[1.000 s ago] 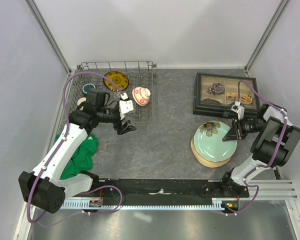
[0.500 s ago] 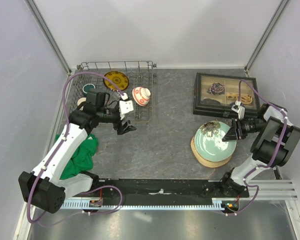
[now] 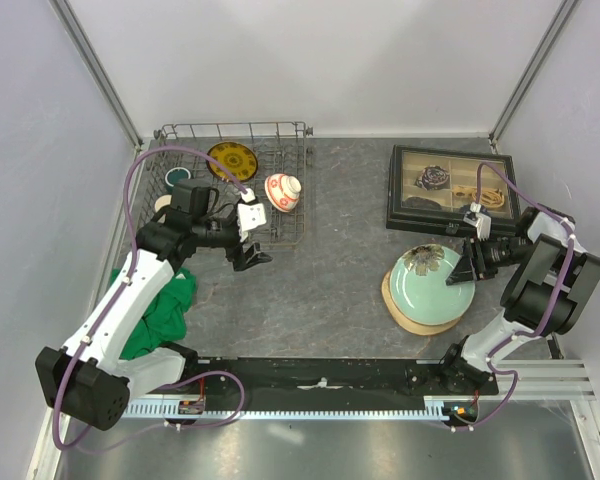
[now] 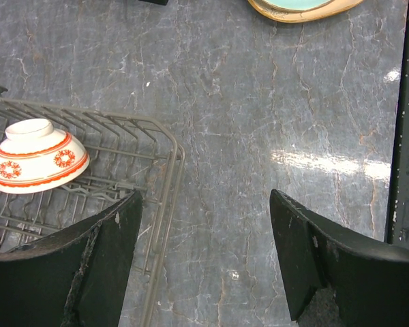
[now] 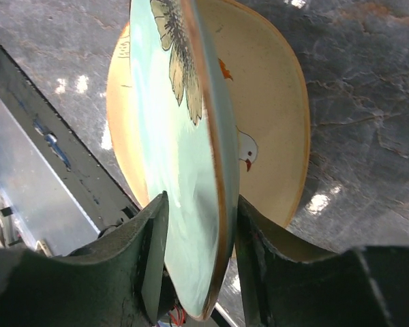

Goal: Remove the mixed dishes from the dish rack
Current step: Place the plate on the plate.

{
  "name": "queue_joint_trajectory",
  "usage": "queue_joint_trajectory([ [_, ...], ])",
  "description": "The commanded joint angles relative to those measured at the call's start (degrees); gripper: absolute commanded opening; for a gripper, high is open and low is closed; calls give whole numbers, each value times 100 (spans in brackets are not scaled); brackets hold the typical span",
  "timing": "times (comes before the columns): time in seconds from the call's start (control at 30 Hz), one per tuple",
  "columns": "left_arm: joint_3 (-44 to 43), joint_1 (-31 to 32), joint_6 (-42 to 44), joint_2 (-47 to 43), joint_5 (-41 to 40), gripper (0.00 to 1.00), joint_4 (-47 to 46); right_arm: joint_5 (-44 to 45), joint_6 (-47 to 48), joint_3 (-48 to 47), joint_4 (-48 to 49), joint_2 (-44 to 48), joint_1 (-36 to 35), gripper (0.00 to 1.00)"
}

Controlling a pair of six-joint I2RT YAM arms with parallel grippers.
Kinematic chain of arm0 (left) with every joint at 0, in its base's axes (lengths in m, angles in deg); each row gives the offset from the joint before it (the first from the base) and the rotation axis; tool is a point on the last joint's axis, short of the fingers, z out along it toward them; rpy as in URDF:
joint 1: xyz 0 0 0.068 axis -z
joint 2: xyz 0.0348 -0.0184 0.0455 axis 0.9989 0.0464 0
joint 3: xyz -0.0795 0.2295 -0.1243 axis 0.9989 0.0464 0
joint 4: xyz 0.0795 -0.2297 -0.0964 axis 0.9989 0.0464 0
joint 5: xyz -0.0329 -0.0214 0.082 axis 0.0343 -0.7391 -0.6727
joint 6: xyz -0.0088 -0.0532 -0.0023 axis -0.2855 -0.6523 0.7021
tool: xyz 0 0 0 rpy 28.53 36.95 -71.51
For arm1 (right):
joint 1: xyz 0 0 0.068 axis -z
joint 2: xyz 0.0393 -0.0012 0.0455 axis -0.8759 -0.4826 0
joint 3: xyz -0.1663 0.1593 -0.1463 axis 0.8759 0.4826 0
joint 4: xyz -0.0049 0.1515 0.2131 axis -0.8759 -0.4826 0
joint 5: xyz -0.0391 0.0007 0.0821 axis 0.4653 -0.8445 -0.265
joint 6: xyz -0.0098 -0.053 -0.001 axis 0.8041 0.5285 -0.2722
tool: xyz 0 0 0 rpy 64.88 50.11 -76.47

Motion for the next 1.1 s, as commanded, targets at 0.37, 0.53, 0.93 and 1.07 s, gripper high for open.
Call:
queue_joint_trajectory([
  [0.37, 158, 5, 264, -169, -15, 82, -124, 257, -382, 58, 441, 262, 16, 55],
  [0.53, 167, 5, 247, -143, 21, 82, -124, 292, -329, 67, 520, 78, 7, 56],
  [0.93, 185, 5, 211, -64, 47, 82, -159, 301, -162, 76, 678, -397, 7, 56],
  [1.07, 185, 5, 211, -46, 47, 82, -168, 336, -162, 84, 740, -512, 7, 57],
])
